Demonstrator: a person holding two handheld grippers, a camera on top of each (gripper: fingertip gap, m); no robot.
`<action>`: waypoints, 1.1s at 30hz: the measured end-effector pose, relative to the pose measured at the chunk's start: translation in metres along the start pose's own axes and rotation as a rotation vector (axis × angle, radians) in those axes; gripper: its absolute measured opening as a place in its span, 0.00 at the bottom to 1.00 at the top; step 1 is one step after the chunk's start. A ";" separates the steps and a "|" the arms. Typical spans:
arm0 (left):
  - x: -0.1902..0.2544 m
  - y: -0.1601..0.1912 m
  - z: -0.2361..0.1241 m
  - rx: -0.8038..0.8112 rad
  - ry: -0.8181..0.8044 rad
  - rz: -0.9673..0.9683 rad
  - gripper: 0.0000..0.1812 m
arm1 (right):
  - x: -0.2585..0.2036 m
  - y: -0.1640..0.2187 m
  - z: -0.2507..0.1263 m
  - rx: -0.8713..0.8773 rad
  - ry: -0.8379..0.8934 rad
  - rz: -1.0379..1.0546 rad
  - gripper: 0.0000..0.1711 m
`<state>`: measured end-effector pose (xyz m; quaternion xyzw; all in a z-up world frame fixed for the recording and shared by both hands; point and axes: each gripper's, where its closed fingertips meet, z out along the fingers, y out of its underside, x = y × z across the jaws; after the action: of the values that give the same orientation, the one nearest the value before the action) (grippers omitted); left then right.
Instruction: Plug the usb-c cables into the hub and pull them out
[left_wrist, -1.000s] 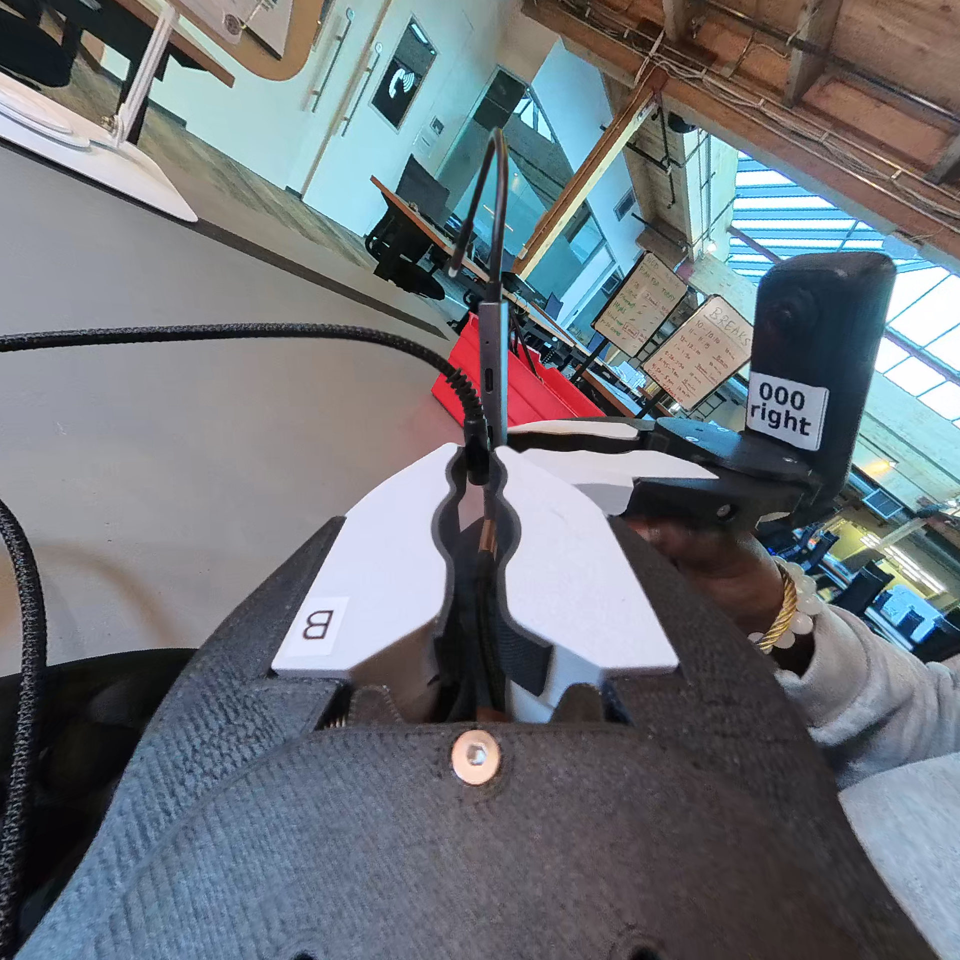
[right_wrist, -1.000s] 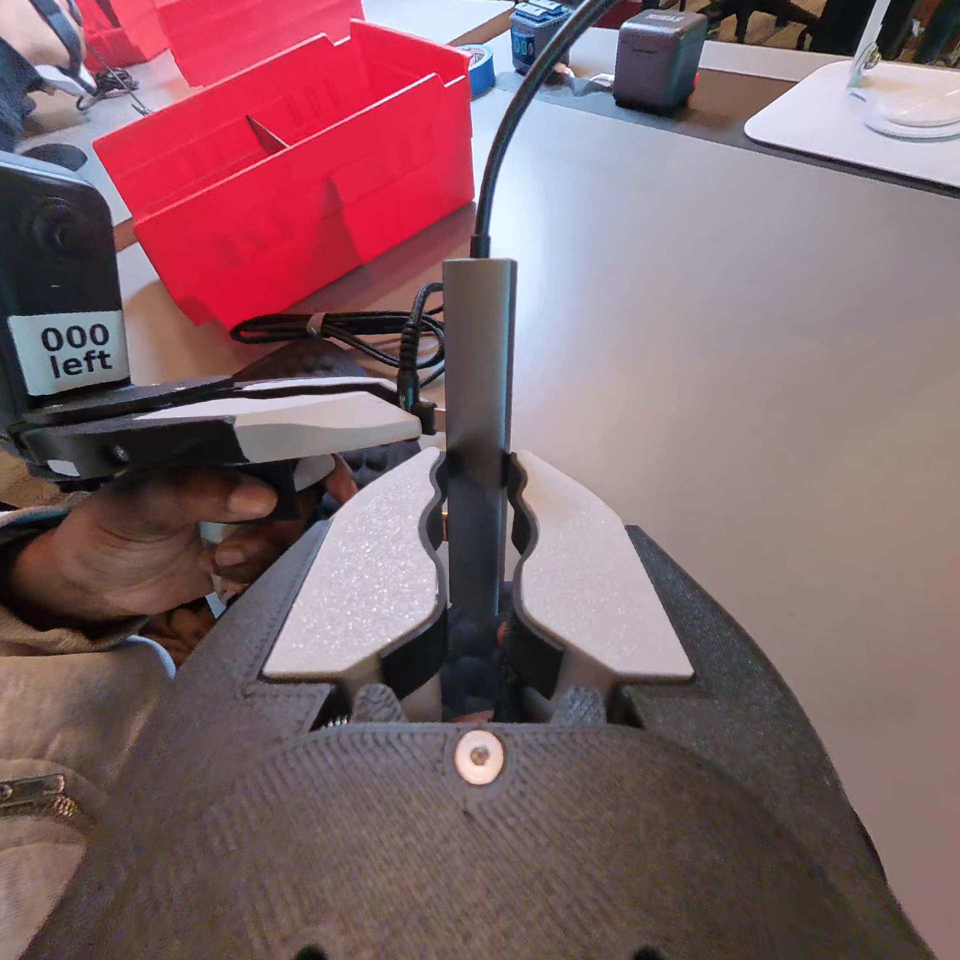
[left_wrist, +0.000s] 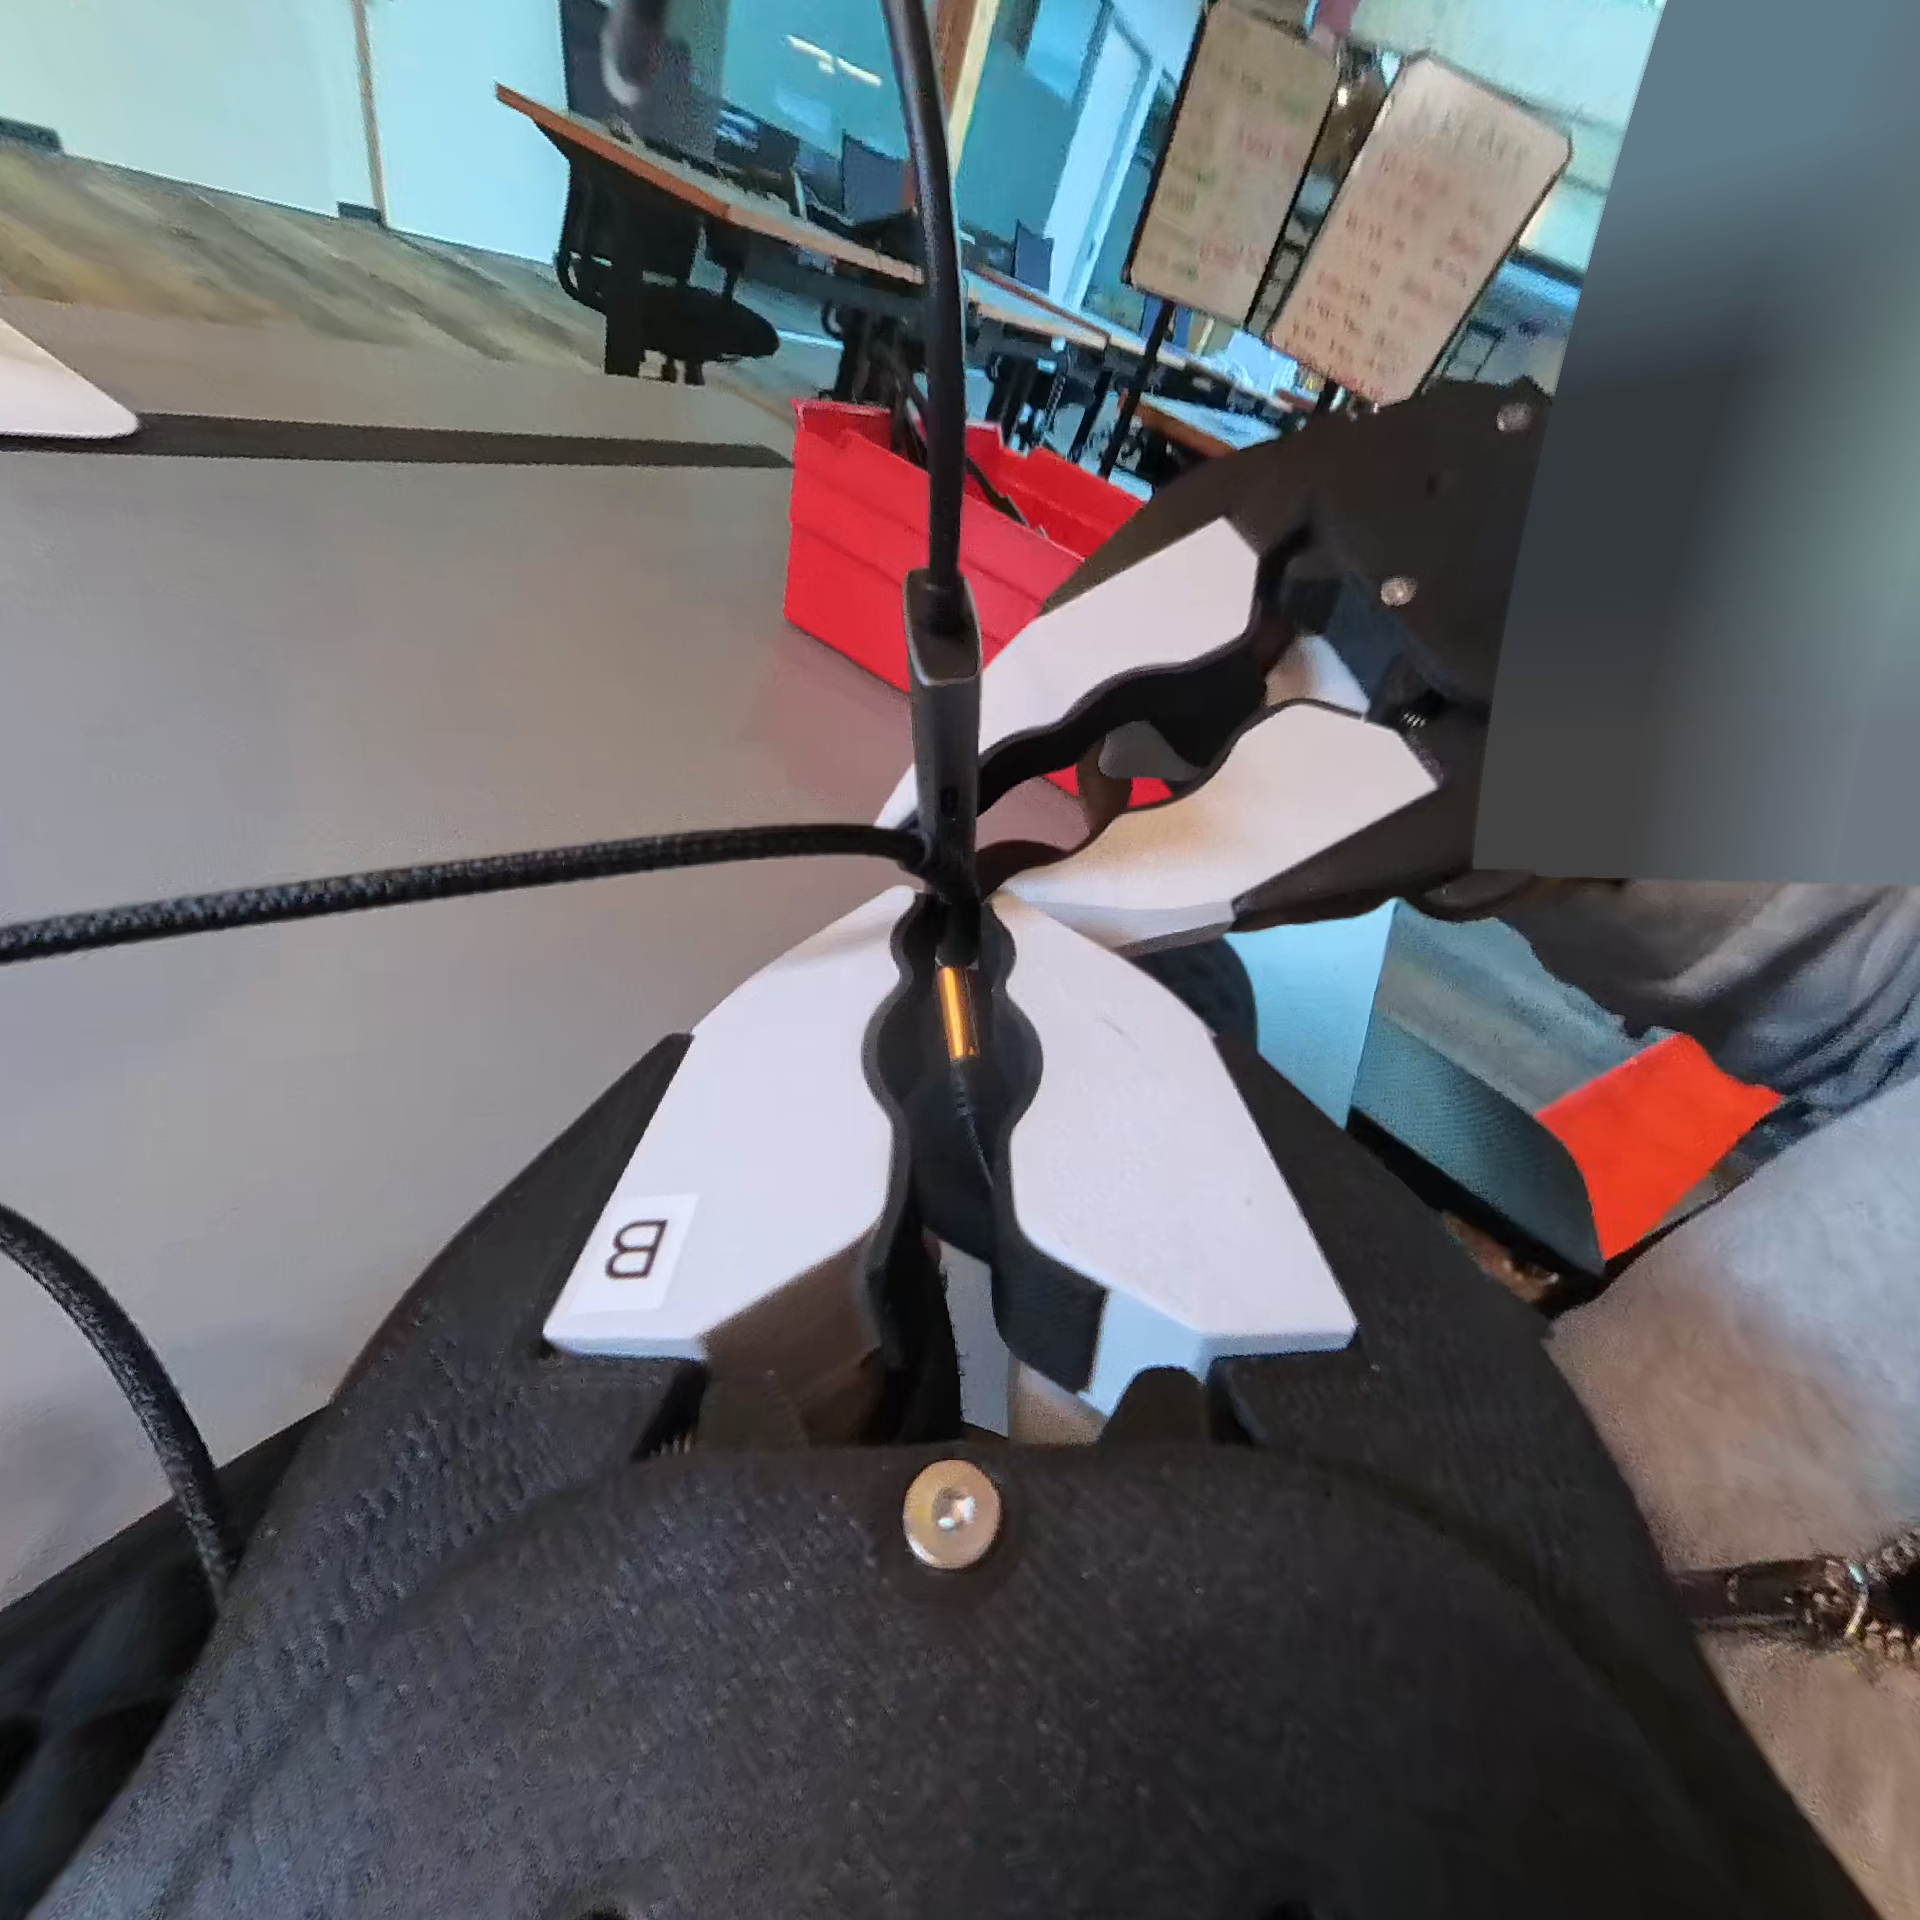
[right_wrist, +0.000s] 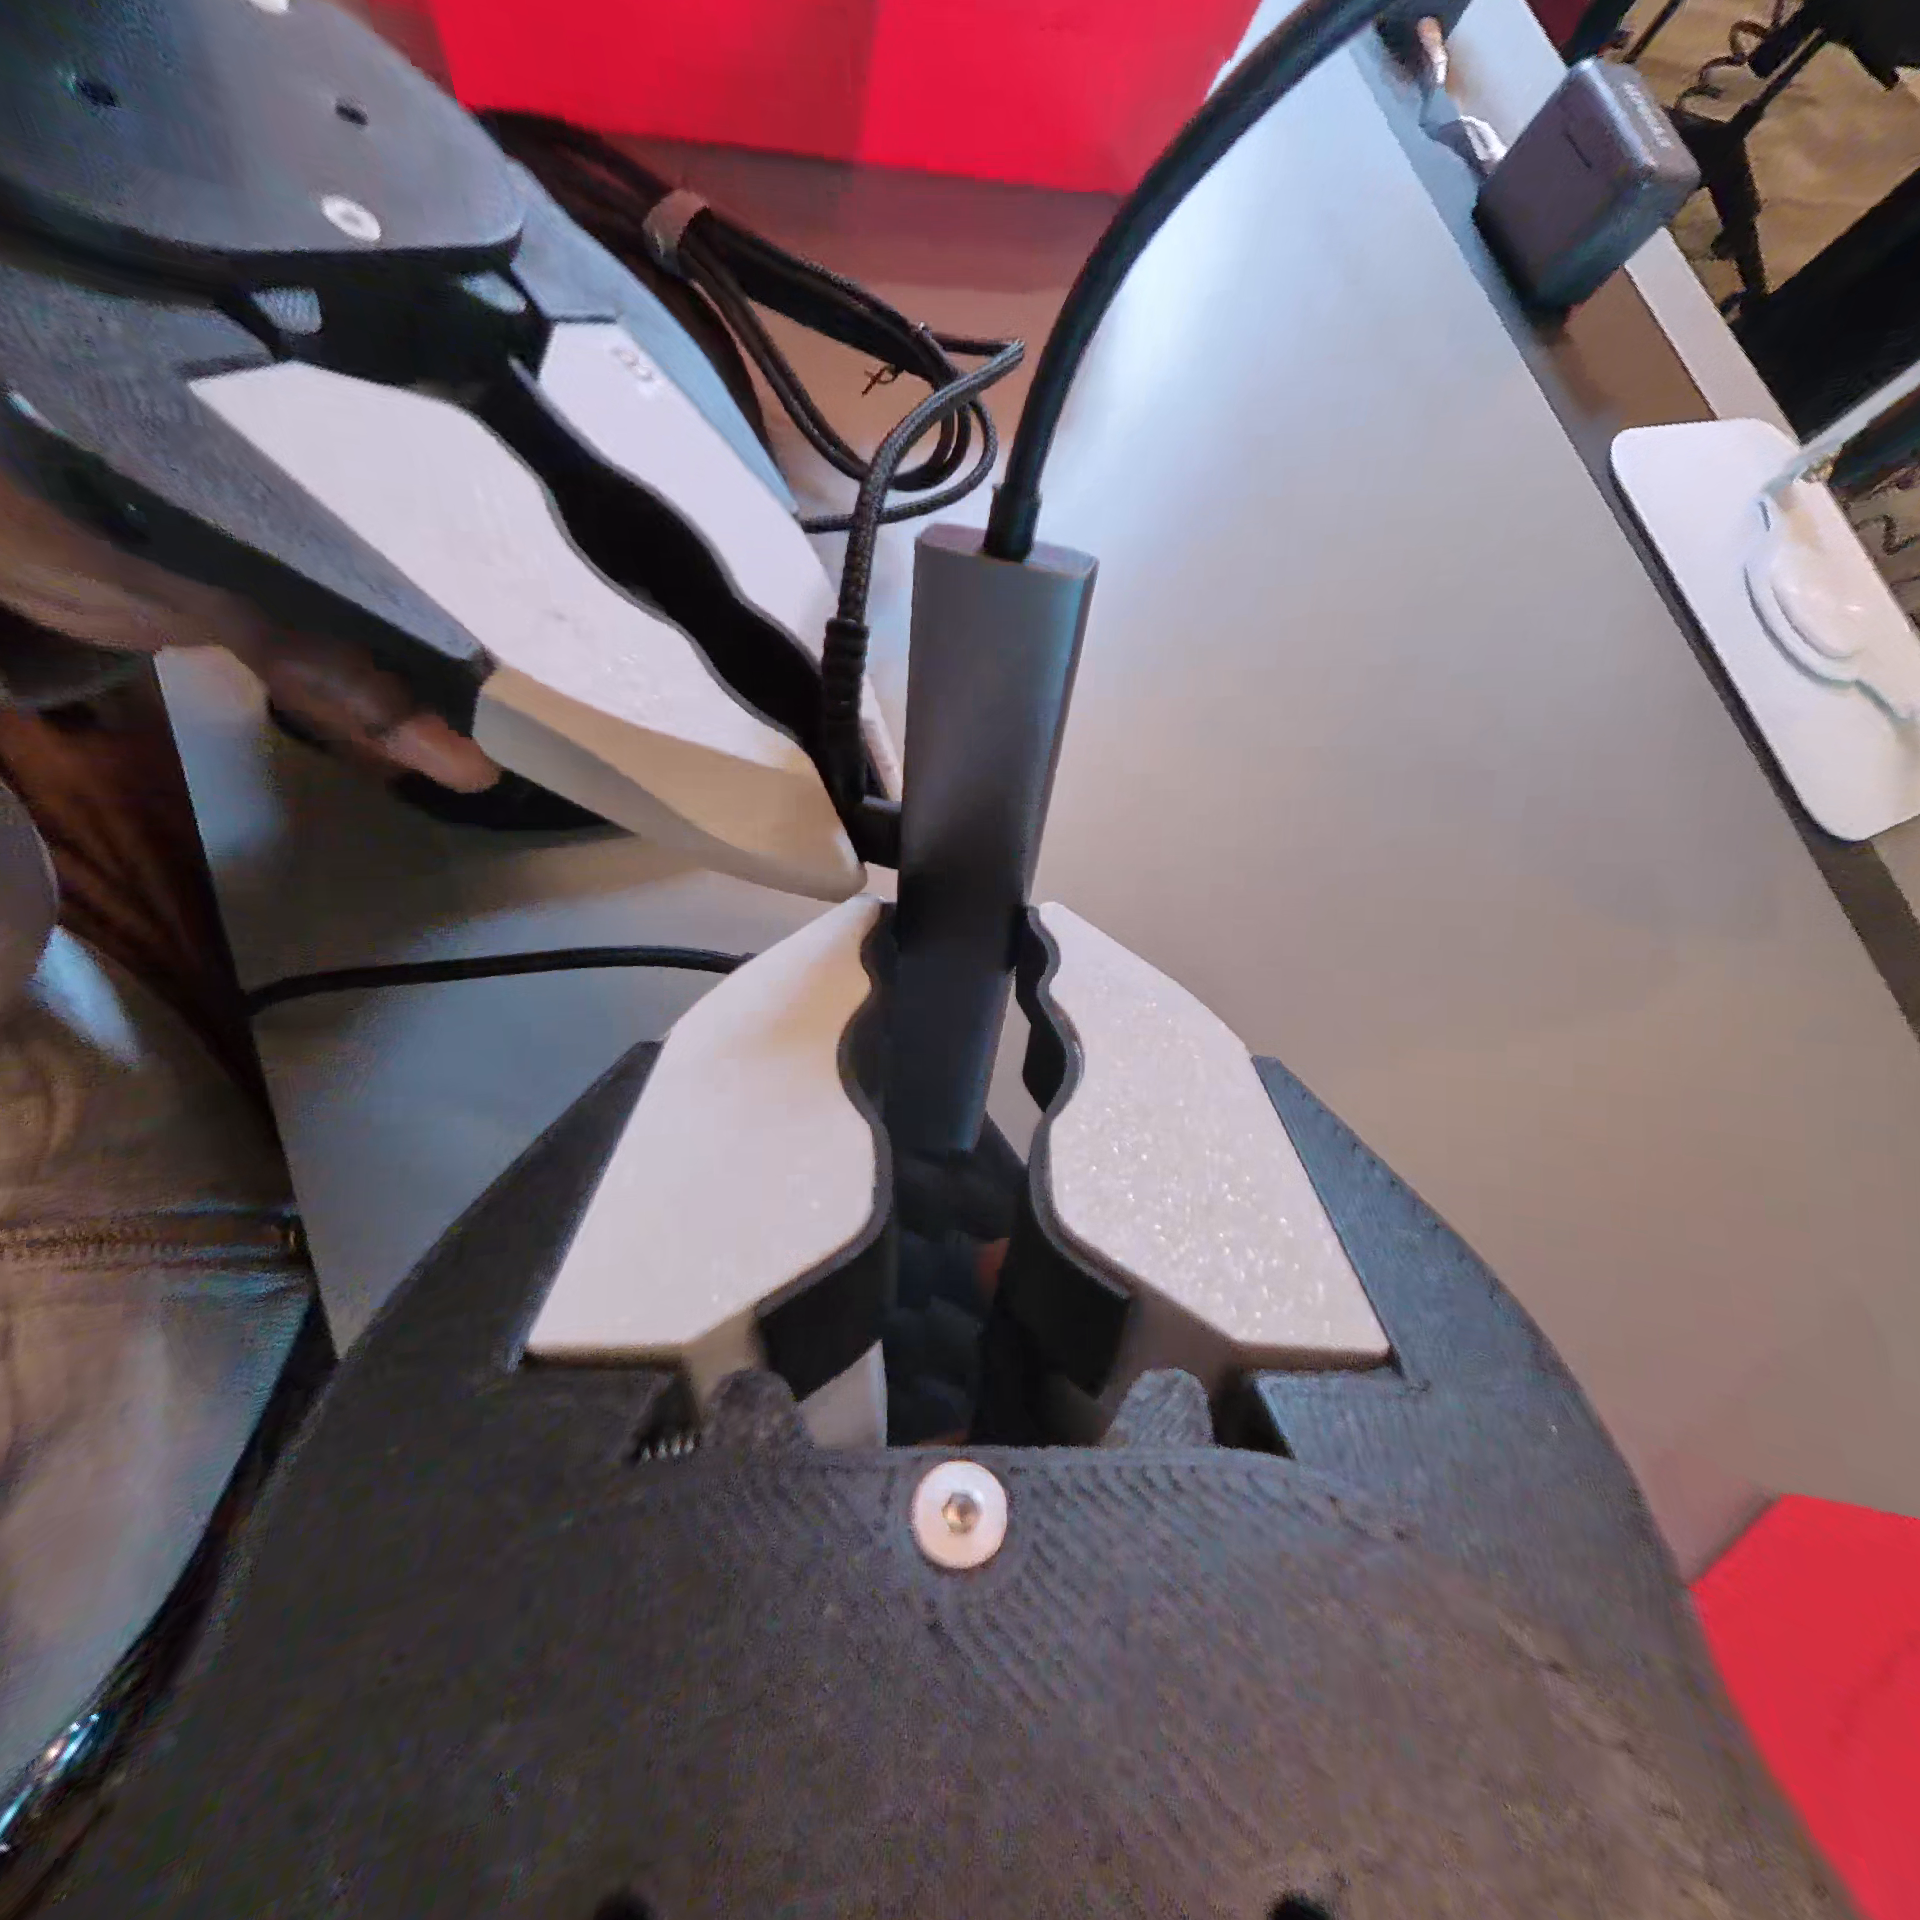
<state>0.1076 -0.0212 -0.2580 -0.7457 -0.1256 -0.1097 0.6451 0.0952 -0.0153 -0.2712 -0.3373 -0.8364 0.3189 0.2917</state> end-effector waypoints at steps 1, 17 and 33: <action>0.000 0.001 0.000 -0.013 0.006 0.007 0.05 | -0.001 0.001 0.000 -0.007 -0.008 -0.009 0.13; 0.029 -0.084 -0.081 0.560 0.272 0.128 0.21 | 0.081 -0.044 -0.072 0.357 0.107 0.313 0.13; 0.035 -0.114 -0.174 0.888 0.042 0.381 0.15 | 0.169 -0.145 -0.239 0.512 0.705 -0.081 0.12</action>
<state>0.1026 -0.1764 -0.1154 -0.4055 -0.0083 0.0596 0.9121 0.1066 0.1092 0.0303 -0.3094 -0.5921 0.3698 0.6457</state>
